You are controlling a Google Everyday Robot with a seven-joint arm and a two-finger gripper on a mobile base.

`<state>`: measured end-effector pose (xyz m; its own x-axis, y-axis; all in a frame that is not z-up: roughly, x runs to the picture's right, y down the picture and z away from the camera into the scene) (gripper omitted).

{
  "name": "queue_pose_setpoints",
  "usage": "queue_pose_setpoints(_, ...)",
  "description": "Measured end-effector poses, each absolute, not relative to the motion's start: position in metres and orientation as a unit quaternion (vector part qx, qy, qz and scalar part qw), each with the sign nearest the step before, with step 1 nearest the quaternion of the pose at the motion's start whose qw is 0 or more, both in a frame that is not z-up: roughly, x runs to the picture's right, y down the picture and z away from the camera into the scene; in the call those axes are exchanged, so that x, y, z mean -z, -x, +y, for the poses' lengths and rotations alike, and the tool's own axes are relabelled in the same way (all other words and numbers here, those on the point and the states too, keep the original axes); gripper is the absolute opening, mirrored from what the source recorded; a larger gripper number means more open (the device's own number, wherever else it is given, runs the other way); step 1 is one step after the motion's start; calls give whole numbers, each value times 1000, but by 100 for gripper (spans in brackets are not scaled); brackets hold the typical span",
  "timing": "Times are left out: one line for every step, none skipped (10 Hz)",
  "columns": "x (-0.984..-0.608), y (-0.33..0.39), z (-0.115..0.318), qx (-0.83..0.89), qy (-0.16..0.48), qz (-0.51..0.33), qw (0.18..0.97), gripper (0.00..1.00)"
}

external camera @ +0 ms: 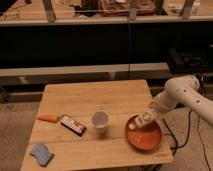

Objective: Place the bottle in the ceramic bowl

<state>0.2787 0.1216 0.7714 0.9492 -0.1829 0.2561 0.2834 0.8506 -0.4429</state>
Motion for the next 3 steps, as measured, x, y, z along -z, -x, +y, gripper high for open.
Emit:
queue_pose_setpoints(-772, -278, 121, 123, 244, -103, 956, 42)
queue_pose_setpoints(-773, -278, 121, 123, 245, -104, 956, 42)
queue_pose_setpoints(-774, -277, 122, 124, 245, -104, 956, 38)
